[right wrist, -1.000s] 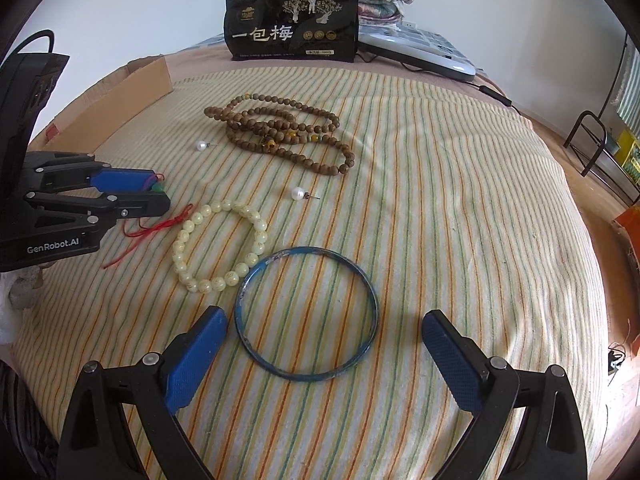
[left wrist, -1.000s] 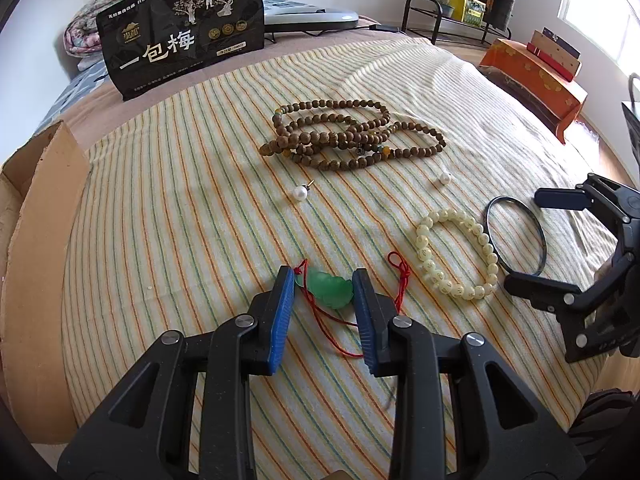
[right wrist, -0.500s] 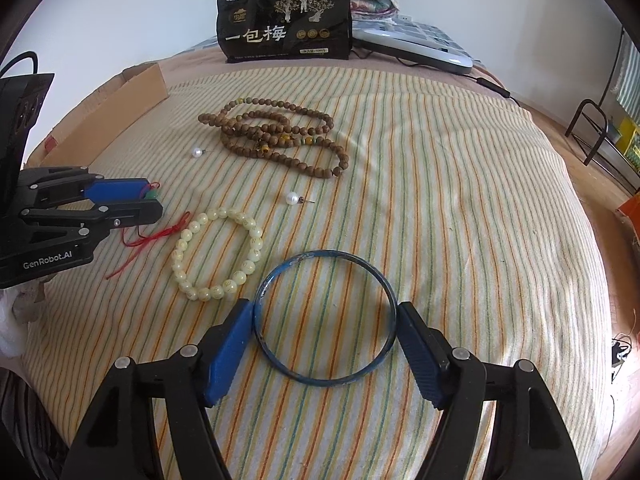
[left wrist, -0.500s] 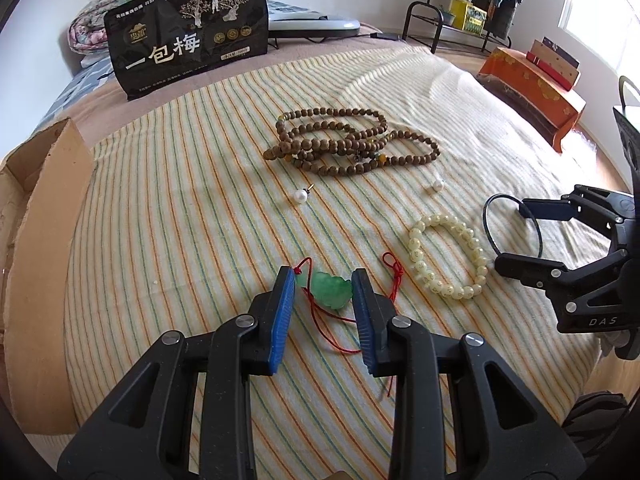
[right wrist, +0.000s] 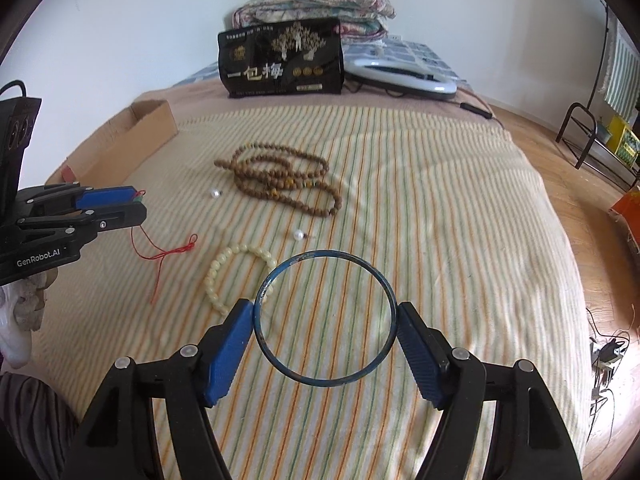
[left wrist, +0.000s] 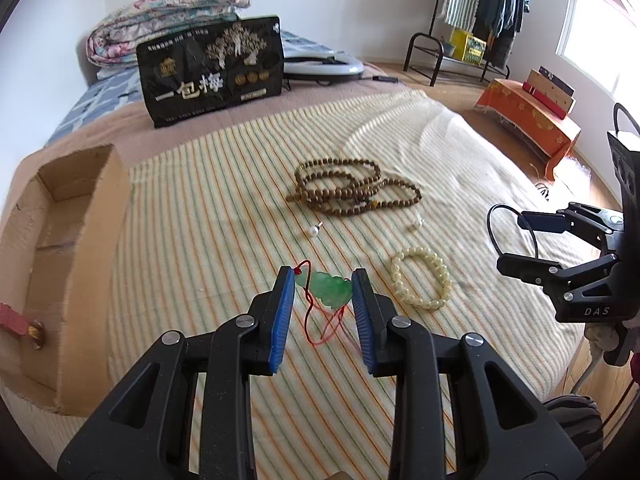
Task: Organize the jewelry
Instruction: 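Grasp the dark blue bangle with the right tool while the left tool holds the pendant, then carry the jade pendant and blue bangle over the cardboard box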
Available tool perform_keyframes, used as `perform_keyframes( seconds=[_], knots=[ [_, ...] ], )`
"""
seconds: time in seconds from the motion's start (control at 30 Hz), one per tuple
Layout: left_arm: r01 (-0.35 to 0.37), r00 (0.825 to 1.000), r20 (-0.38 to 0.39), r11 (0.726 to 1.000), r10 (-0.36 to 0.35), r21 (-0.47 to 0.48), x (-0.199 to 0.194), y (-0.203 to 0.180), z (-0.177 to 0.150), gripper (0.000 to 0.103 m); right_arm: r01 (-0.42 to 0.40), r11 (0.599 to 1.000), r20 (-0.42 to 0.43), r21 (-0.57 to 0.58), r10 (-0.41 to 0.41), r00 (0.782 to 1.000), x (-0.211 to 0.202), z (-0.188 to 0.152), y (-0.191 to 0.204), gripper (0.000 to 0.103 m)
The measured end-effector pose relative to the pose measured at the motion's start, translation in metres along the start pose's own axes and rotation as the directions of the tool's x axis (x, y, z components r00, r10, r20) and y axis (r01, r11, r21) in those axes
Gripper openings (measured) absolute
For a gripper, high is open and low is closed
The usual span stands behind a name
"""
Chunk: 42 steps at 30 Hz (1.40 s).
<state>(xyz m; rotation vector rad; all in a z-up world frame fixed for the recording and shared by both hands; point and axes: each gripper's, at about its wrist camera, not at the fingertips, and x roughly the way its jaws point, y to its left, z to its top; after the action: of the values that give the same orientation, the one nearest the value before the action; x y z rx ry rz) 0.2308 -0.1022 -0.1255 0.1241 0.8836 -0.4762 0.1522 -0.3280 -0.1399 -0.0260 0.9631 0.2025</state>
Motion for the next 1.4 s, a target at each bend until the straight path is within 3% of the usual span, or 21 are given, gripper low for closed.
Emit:
perform_keyframes(
  seconds=[0.7, 1.4],
  knots=[
    [-0.039, 0.993, 0.106, 0.998, 0.043, -0.045, -0.068, 0.035, 0.006, 0.029, -0.029, 0.999, 0.075, -0.04, 0.032, 0.997, -0.039, 0.033, 0.038, 0.074],
    [-0.124, 0.974, 0.177, 0.985, 0.144, -0.118, -0.112, 0.109, 0.013, 0.029, -0.103, 0.986, 0.117, -0.132, 0.119, 0.986, -0.026, 0.1, 0.116, 0.074]
  ],
)
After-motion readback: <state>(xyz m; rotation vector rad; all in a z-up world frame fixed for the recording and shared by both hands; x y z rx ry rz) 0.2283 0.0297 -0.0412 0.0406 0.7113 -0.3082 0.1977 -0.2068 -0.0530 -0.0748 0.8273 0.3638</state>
